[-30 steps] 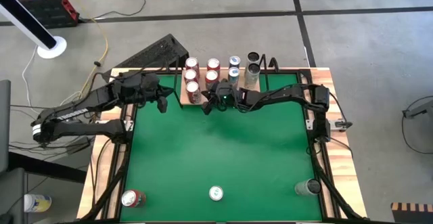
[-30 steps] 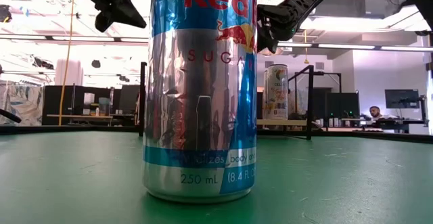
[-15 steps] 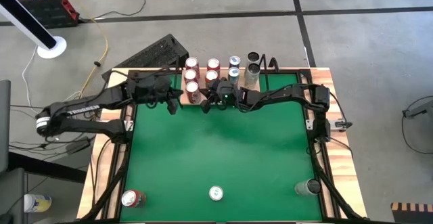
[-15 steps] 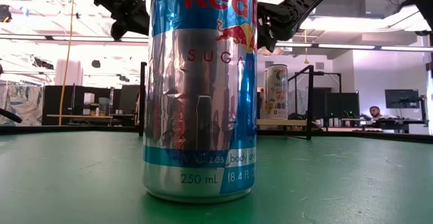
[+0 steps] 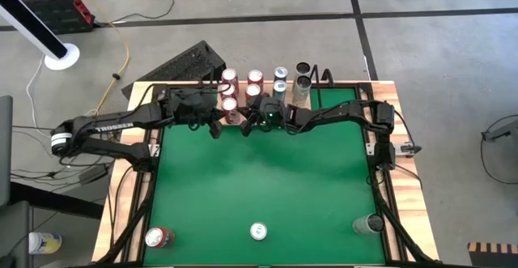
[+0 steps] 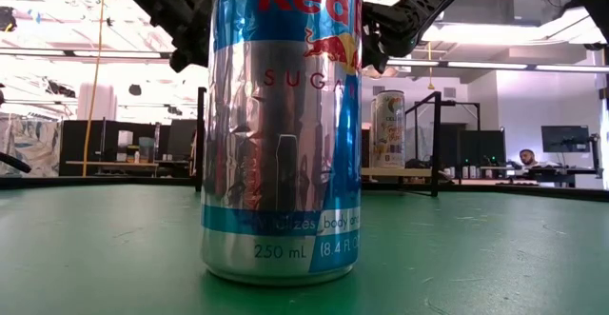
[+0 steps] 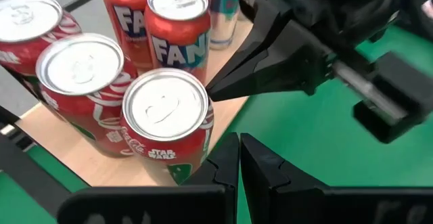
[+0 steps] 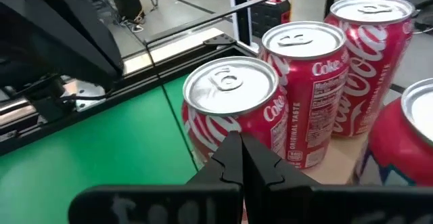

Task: Place canned beverage on shelf
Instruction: Put the red soda can on the shelf

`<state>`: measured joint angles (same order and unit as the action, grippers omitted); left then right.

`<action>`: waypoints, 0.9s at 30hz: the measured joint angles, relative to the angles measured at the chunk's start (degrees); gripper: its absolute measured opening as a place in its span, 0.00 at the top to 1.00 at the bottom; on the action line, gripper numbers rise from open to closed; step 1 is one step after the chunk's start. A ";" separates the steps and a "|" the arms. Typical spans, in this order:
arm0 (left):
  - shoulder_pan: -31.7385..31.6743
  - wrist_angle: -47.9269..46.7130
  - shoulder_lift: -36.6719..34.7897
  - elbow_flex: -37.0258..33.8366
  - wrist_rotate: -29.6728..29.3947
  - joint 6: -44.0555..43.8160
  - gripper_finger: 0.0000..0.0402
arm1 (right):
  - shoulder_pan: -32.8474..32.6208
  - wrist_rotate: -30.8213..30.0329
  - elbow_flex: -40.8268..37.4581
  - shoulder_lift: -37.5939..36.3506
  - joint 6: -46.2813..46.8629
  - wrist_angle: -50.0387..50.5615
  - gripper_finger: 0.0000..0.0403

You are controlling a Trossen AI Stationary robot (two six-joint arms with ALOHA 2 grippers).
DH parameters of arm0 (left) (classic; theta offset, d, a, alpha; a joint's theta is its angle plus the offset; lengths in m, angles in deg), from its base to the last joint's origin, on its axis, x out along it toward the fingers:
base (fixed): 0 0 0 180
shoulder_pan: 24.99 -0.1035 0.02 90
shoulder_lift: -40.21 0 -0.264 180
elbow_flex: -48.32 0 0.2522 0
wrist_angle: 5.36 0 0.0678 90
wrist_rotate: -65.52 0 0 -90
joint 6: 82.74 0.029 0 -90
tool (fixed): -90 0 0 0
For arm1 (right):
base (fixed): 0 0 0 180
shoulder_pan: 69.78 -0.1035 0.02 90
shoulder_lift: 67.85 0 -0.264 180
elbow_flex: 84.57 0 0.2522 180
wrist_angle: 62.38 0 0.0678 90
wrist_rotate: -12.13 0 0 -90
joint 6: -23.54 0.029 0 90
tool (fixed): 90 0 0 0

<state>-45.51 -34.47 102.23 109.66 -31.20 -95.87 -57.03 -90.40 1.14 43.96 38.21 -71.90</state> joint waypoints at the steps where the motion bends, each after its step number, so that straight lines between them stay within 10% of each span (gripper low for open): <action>1: 0.00 -0.02 0.46 0.00 0.02 0.00 1.00 | 0.00 0.65 0.00 0.00 -0.01 0.06 0.96; 27: 3.46 13.93 11.03 0.07 -3.60 13.07 1.00 | 1.75 0.14 -1.61 -14.26 -6.95 20.81 0.95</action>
<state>-42.04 -20.54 113.26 109.72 -34.80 -82.79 -55.27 -90.26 -0.47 29.70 31.26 -51.08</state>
